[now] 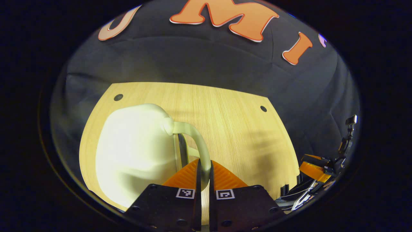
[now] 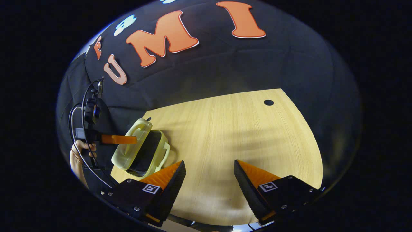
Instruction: First open the suitcase, pack the skin care products into it, and then close the suitcase.
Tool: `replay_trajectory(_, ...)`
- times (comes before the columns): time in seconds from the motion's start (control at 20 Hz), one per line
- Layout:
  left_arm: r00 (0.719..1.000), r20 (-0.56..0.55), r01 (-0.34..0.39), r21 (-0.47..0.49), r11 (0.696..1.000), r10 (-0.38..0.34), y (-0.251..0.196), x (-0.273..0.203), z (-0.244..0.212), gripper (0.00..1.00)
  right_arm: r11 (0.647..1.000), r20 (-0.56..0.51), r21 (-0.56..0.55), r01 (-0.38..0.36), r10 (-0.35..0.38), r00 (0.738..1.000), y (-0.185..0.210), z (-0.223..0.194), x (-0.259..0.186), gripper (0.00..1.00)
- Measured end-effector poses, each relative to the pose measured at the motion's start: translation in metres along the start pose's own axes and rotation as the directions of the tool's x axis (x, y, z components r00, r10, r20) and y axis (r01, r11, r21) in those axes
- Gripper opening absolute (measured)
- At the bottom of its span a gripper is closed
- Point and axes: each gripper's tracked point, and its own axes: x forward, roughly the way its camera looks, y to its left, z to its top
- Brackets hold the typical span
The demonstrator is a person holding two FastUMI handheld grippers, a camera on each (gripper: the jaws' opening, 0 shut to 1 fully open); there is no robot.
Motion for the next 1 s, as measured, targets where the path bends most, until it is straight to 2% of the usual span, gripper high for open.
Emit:
replay_trajectory(0.35, 0.992, -0.114, -0.039, 0.081, 0.996, 0.048, -0.012, 0.061, -0.051, 0.10, 0.999, -0.044, 0.007, 0.039, -0.039, 0.998, -0.015, -0.024, -0.002, 0.96)
replay_trajectory(0.5, 0.990, -0.111, -0.069, 0.135, 0.988, 0.085, -0.016, 0.071, -0.056, 0.10, 0.999, -0.060, -0.005, 0.040, -0.040, 0.997, -0.017, -0.031, -0.002, 0.96)
replay_trajectory(0.65, 0.989, -0.104, -0.092, 0.132, 0.987, 0.106, -0.022, 0.075, -0.055, 0.10, 1.000, -0.059, 0.003, 0.029, -0.028, 0.998, -0.013, -0.028, -0.001, 0.96)
replay_trajectory(0.7, 0.989, -0.095, -0.102, 0.123, 0.987, 0.114, -0.026, 0.072, -0.052, 0.16, 1.000, -0.057, 0.005, 0.024, -0.023, 0.998, -0.010, -0.025, 0.000, 0.96)
replay_trajectory(0.8, 0.992, -0.062, -0.109, 0.085, 0.990, 0.114, -0.037, 0.059, -0.039, 0.21, 1.000, -0.045, -0.007, 0.020, -0.020, 0.999, -0.007, -0.019, 0.001, 0.96)
replay_trajectory(0.85, 0.994, -0.037, -0.100, 0.073, 0.992, 0.103, -0.044, 0.050, -0.034, 0.28, 1.000, -0.037, -0.016, 0.017, -0.018, 0.999, -0.004, -0.015, 0.002, 0.96)
replay_trajectory(0.95, 0.997, 0.028, -0.077, 0.056, 0.995, 0.075, -0.048, 0.027, -0.023, 1.00, 0.999, -0.011, -0.033, 0.014, -0.014, 1.000, 0.003, -0.004, 0.002, 0.96)
replay_trajectory(1.0, 0.995, 0.077, -0.066, 0.061, 0.996, 0.061, -0.051, 0.008, -0.008, 0.99, 0.999, 0.009, -0.045, 0.013, -0.012, 1.000, 0.006, 0.004, 0.002, 0.96)
